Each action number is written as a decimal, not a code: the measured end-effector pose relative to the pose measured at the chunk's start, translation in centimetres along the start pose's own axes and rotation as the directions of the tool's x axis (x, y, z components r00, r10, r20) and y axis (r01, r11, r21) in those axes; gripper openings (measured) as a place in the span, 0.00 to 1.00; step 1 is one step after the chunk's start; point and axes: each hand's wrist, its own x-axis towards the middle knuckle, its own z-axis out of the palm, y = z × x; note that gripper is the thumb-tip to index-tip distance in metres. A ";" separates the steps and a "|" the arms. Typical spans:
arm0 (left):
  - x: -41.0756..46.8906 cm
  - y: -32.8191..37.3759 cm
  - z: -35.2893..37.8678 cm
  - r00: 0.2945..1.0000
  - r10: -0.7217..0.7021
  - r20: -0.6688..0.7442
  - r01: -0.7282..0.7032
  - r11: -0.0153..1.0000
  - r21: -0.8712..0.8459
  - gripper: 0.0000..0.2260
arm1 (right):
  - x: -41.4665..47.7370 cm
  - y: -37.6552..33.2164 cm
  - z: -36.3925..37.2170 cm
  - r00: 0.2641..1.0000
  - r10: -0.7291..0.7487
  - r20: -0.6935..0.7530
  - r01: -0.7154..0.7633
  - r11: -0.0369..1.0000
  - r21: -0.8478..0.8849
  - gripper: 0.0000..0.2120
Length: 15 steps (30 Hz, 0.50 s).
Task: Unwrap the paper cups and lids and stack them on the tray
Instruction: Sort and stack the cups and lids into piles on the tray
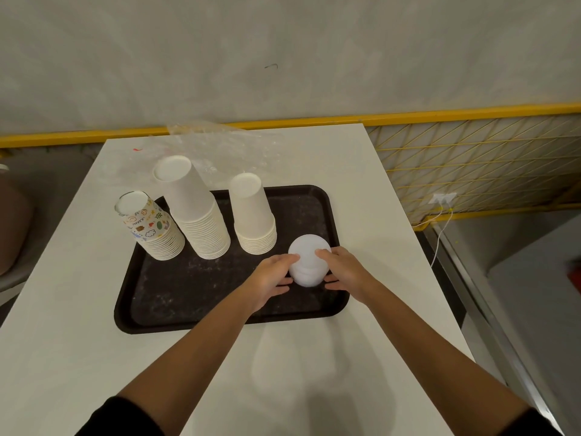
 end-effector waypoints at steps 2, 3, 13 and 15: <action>0.1 0.1 -0.1 1.000 -0.005 -0.001 0.005 1.000 0.001 0.21 | 0.1 0.0 0.0 1.000 0.001 -0.002 -0.001 1.000 -0.013 0.22; 0.2 0.1 -0.1 1.000 -0.008 -0.002 0.008 1.000 0.001 0.21 | 0.1 -0.1 0.0 1.000 0.002 -0.004 -0.003 1.000 -0.019 0.22; 0.5 0.5 -0.1 0.999 -0.034 -0.017 0.034 0.999 -0.010 0.25 | 0.3 -0.4 0.2 0.999 0.029 -0.029 -0.030 0.998 -0.054 0.23; 0.4 0.5 -0.1 0.999 -0.022 -0.025 0.022 1.000 0.001 0.23 | 0.3 -0.4 0.2 0.999 0.017 -0.045 -0.020 0.997 -0.069 0.23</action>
